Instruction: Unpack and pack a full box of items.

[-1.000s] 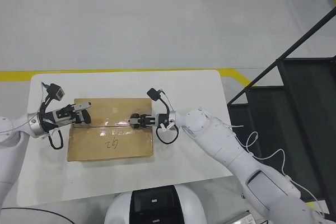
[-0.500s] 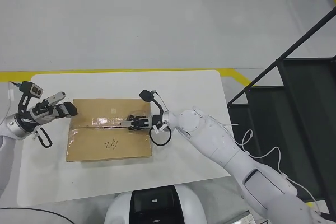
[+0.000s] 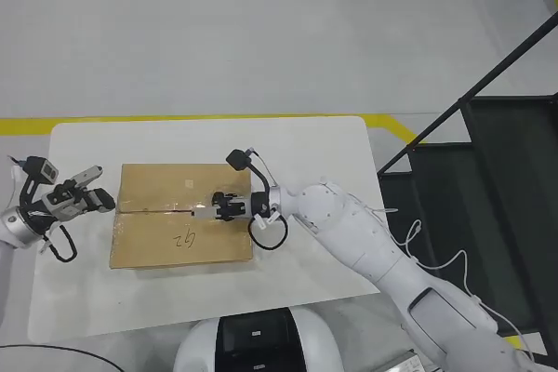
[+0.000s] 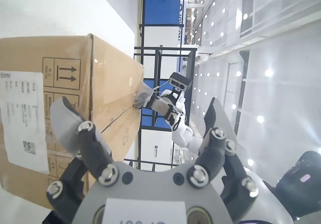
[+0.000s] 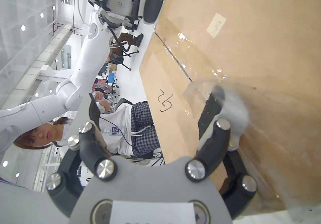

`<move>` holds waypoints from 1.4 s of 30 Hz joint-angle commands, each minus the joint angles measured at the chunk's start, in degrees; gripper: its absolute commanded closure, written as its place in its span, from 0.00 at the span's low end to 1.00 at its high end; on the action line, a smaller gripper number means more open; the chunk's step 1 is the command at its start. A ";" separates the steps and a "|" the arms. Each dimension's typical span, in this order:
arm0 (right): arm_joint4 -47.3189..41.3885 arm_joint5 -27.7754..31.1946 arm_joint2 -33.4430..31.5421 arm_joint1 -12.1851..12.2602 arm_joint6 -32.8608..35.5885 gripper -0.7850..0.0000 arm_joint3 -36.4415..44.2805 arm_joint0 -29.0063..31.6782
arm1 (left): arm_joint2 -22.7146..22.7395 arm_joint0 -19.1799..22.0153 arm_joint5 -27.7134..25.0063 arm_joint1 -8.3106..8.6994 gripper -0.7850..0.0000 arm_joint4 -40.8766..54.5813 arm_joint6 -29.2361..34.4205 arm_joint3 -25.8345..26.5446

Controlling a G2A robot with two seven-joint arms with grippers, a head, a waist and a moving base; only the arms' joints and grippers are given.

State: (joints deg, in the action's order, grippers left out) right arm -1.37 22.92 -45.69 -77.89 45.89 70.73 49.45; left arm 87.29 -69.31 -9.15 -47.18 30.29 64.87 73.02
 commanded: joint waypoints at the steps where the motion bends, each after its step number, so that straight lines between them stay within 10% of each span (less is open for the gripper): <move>1: -0.37 0.64 -0.35 0.10 0.33 0.00 0.74 0.28 | -0.46 0.11 1.11 -0.01 0.00 -0.78 0.22 0.23; 24: -4.82 2.54 -4.54 1.23 3.48 0.00 1.24 3.03 | -6.47 3.69 5.35 -0.86 0.00 -2.79 3.64 2.94; 42: -2.47 -3.26 -11.26 3.84 3.90 0.00 7.23 8.11 | -7.28 7.10 0.55 -2.12 0.00 6.03 4.50 -6.24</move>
State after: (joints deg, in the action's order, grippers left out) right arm -3.65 19.93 -57.05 -74.03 49.62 77.99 57.68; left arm 79.51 -61.81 -8.44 -49.35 35.75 69.34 66.87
